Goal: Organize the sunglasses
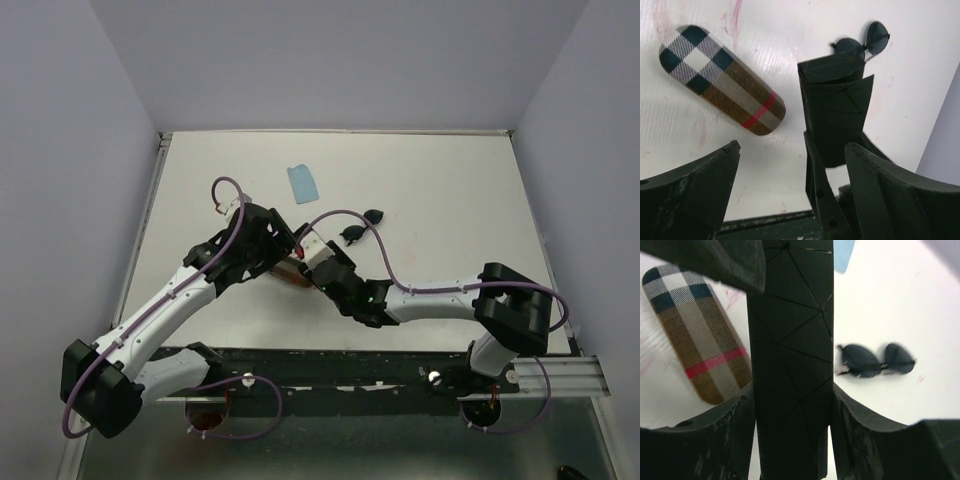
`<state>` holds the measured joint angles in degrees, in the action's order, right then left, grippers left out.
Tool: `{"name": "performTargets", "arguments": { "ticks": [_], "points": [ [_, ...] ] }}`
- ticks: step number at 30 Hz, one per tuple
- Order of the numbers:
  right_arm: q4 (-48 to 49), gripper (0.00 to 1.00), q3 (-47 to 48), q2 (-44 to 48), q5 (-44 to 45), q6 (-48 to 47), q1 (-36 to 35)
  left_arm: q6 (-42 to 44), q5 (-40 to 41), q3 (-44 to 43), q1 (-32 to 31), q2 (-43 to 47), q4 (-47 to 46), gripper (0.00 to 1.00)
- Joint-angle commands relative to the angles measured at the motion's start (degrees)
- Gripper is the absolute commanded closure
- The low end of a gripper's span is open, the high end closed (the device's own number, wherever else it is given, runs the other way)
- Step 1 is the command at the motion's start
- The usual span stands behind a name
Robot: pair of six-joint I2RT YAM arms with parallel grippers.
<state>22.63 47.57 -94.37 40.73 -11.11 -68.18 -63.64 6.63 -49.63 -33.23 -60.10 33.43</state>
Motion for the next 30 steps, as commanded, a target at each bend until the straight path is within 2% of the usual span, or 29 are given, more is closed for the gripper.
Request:
{"name": "performTargets", "arguments": {
  "ticks": [1, 3, 6, 11, 13, 16, 18, 19, 22, 26, 30],
  "points": [
    [-26.71, 0.73, 5.77, 1.47, -1.79, 28.9, 0.07, 4.39, -5.13, 0.93, 0.1, -2.91, -6.88, 0.04],
    [-35.07, 0.72, 7.09, 1.12, -3.37, 38.75, -0.02, 5.54, -8.28, 1.11, 0.1, -4.67, -8.9, 0.04],
    [-41.95, 0.69, 6.75, 1.38, -5.48, 50.72, 0.51, 6.24, -12.42, 1.81, 0.01, -7.48, -12.85, 0.04],
    [-45.57, 0.62, 4.02, 1.99, -7.33, 60.5, 4.45, 6.42, -17.09, 1.56, -1.04, -12.76, -17.87, 0.04],
    [-46.19, 0.54, 3.15, 2.52, -6.98, 62.08, 5.95, 6.68, -17.27, 0.85, -1.74, -14.87, -18.05, 0.05],
    [-45.05, 0.27, 1.83, 4.45, -7.5, 61.83, 6.75, 6.6, -17.71, 0.58, -2.45, -17.15, -19.1, 0.05],
    [-43.82, 0.13, 1.21, 5.77, -8.12, 61.22, 7.18, 6.59, -18.49, 0.41, -2.71, -18.47, -19.8, 0.05],
    [-43.29, 0.1, 0.95, 6.38, -9.08, 60.69, 7.27, 6.6, -18.67, 0.41, -2.8, -19.09, -20.16, 0.05],
    [-40.92, 0.04, -0.63, 9.02, -11.54, 60.6, 8.67, 6.77, -19.73, 0.14, -2.98, -20.32, -20.86, 0.05],
    [-34.86, 0.04, -4.59, 11.83, -17.78, 60.77, 13.06, 7.12, -19.99, 0.41, -2.89, -20.68, -21.3, 0.05],
    [-31.17, 0.04, -7.05, 13.59, -20.42, 61.65, 15.89, 7.3, -19.29, 1.11, -2.98, -20.41, -21.3, 0.05]
  ]
}}
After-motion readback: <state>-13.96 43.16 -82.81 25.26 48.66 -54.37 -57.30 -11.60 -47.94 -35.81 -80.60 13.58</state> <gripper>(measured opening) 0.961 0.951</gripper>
